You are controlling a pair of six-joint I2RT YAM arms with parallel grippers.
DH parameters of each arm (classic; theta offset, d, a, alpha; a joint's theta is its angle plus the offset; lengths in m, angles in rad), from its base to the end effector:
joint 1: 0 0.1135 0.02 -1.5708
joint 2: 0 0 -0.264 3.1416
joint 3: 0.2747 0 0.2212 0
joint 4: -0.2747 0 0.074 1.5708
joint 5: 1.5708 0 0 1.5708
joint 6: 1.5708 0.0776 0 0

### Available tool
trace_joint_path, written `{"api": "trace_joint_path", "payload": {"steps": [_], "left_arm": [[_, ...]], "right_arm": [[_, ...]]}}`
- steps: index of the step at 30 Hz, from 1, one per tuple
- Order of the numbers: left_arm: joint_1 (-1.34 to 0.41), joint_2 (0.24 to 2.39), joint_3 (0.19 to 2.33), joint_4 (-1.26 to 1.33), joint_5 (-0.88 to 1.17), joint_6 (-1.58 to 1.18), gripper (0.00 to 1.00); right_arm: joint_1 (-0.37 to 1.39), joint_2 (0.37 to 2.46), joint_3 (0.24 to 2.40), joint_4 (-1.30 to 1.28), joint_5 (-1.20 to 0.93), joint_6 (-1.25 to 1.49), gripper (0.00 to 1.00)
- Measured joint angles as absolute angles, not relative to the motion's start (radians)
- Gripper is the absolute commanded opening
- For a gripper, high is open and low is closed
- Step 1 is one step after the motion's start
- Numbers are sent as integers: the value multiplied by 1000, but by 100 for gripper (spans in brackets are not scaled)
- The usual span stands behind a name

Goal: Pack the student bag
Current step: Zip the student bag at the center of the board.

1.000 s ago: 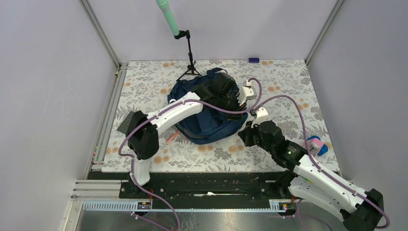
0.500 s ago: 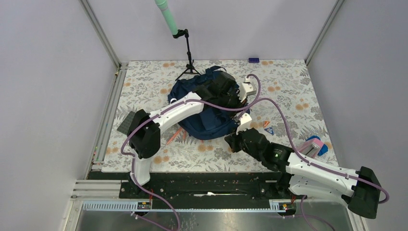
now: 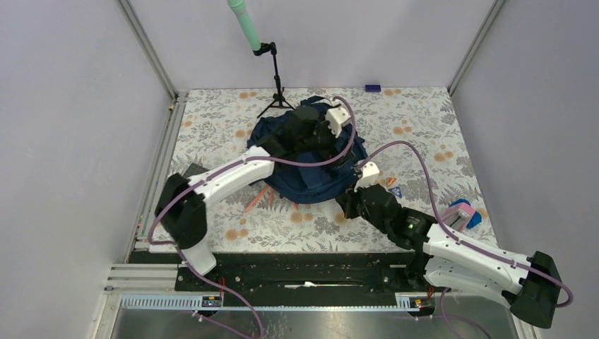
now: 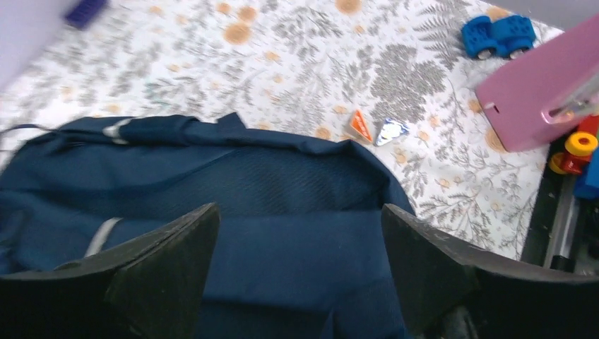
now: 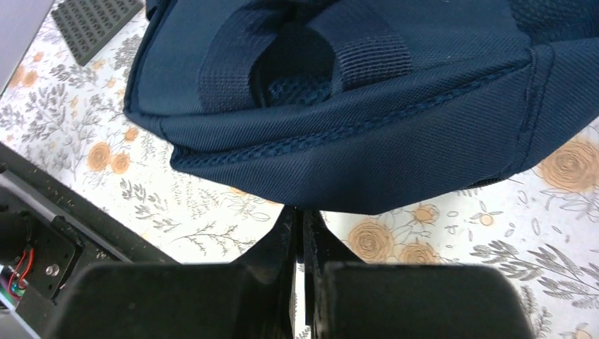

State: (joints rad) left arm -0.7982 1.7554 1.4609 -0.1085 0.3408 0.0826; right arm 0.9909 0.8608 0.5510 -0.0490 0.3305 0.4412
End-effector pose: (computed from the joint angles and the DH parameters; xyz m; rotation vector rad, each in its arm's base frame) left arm 0.2780 -0.3224 0.3109 1.0713 1.7332 -0.7948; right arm 0.1345 0.1594 0.2542 -0.3123 1.9380 0.6417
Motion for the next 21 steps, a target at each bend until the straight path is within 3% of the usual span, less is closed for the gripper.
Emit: {"api": "trace_joint_path", "payload": {"steps": [5,11,21], "left_arm": [[-786,1588,1355,-47,217,73,98],[-786,1438,1227,-49,92,51,99],[-786,1082,888,-57,134,-80,99]], "right_arm": [[901,841,553,-92,287,443,0],[787,840,564,-126,229,443,0],[596,923,636,-146,84,434,0]]}}
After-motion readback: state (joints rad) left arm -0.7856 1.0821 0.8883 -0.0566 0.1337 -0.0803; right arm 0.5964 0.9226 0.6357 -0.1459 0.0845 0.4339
